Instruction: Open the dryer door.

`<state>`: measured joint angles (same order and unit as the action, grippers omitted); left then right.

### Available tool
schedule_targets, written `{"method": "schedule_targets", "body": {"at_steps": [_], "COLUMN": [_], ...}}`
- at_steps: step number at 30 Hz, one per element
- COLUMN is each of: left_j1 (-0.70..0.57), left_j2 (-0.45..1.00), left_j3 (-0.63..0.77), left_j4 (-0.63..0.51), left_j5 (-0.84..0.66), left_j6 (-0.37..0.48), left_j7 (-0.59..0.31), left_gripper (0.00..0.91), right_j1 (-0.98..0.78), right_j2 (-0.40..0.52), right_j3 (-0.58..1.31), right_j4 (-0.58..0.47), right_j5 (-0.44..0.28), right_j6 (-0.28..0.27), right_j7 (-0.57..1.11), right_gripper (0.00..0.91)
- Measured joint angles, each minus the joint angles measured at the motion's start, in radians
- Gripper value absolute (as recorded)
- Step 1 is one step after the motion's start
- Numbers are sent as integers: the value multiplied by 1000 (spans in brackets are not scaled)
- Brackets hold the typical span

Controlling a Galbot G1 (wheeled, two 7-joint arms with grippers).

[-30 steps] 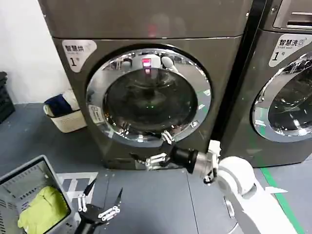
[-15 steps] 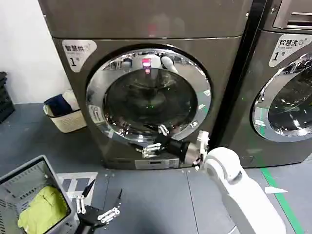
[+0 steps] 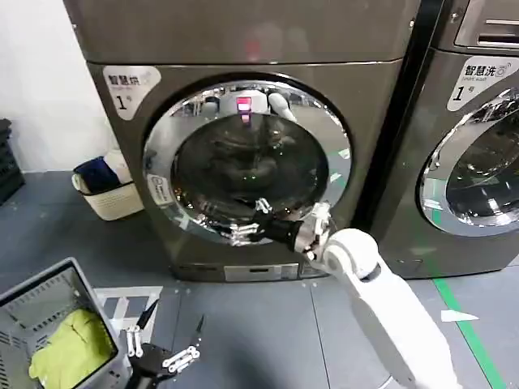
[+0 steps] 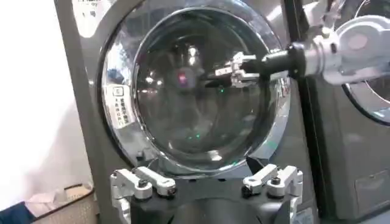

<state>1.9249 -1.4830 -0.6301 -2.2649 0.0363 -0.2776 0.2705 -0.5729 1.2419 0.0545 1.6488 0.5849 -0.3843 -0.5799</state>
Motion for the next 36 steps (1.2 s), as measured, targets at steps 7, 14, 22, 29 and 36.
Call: {"method": "schedule_targets", "body": {"at_steps": [7,14,22,29,36], "left_j1": [1,1,1,0,-1], "left_j2": [-5,-7,-12,-16,-23], "left_j3": [1,2,5,18,28], "left_j4": [0,0,0,-1,0], "left_j5": [1,3,8,19,27], "left_j6": [-1,-1,-1,0,-2], "left_j7": [0,0,0,0,0], "left_gripper": [907,907,907,907,907], "right_j1": [36,70,108,130,144], "right_j2": [13,32,63,92,124], "right_j3": [-21,-50,-88,-113,-138], "right_j4": [-56,-96,-137,-165,-187], "right_j5": [-3,-3,-2,-2,-14], "right_j6": [8,9,8,4,3], "right_j7": [-10,-16,-11,-5,8], "right_gripper": [907,907,907,907,907]}}
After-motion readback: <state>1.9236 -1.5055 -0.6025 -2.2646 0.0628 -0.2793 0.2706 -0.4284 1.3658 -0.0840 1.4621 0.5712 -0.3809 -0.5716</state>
